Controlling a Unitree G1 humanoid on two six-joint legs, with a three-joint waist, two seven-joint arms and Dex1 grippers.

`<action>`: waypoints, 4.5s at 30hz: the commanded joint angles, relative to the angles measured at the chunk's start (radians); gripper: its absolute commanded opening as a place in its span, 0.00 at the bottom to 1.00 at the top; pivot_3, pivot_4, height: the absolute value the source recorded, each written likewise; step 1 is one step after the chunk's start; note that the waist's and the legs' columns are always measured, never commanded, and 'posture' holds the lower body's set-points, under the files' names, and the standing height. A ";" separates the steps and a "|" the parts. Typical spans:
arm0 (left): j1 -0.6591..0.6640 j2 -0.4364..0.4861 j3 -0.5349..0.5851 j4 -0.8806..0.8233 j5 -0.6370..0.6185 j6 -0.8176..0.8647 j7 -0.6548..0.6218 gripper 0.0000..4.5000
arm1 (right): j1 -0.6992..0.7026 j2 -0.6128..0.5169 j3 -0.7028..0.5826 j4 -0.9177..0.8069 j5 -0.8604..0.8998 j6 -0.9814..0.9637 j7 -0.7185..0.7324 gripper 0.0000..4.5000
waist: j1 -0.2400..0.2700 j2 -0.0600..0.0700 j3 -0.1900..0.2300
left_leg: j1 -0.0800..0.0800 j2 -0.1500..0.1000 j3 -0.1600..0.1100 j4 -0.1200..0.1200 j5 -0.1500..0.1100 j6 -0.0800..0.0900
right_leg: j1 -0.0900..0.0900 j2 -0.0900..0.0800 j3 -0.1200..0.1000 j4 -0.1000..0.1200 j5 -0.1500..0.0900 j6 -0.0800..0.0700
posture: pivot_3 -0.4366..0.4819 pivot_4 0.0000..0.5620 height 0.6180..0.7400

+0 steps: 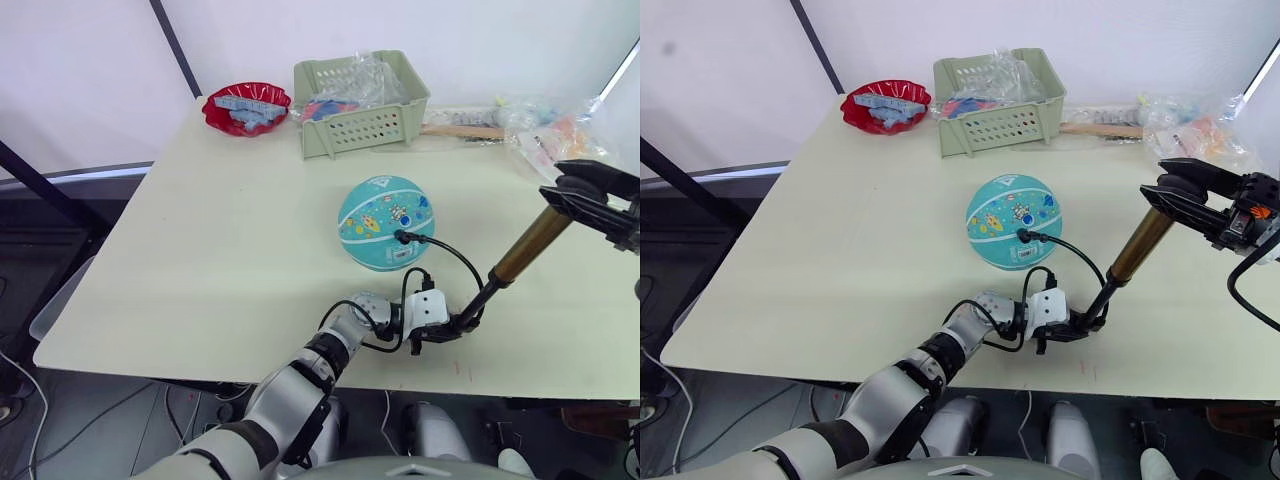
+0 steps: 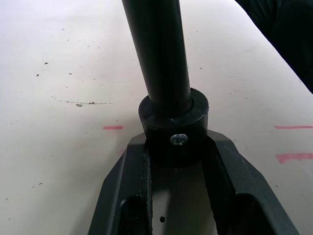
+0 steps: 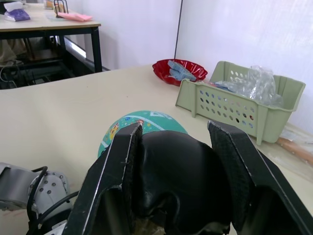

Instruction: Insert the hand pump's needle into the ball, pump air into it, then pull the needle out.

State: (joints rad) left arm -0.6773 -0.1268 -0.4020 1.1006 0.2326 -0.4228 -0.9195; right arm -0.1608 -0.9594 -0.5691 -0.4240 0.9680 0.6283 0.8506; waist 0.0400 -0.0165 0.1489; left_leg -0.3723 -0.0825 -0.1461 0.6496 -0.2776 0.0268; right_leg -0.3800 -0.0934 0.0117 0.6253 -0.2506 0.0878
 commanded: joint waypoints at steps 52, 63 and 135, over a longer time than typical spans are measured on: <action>0.006 0.002 -0.035 0.115 0.069 0.037 0.058 0.21 | 0.402 0.293 0.476 0.024 -0.614 -0.535 0.002 0.36 | -0.003 -0.014 -0.023 | 0.011 0.001 -0.001 -0.001 0.000 0.000 | 0.007 0.004 0.002 0.001 -0.002 0.004 | 0.48 0.27 1.00; 0.015 0.010 -0.066 0.120 0.090 0.030 0.067 0.21 | 0.334 0.213 0.252 -0.197 -0.333 -0.357 -0.047 0.36 | 0.001 -0.007 -0.019 | 0.009 0.000 -0.001 0.000 0.000 0.000 | 0.006 0.003 0.002 0.001 -0.002 0.004 | 0.48 0.27 1.00; 0.013 0.013 -0.064 0.106 0.078 0.050 0.055 0.21 | 0.373 0.249 0.374 -0.011 -0.514 -0.500 0.043 0.36 | 0.000 -0.009 -0.012 | 0.010 -0.001 0.000 0.002 -0.001 0.001 | 0.006 0.001 0.003 0.001 -0.002 0.005 | 0.48 0.27 1.00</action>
State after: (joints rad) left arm -0.6959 -0.1263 -0.4324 1.1325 0.2600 -0.4269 -0.8715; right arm 0.1889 -0.7065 -0.2229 -0.4576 0.4801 0.1024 0.8850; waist 0.0395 -0.0259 0.1368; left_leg -0.3625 -0.0834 -0.1465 0.6514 -0.2781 0.0280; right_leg -0.3737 -0.0919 0.0142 0.6264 -0.2522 0.0927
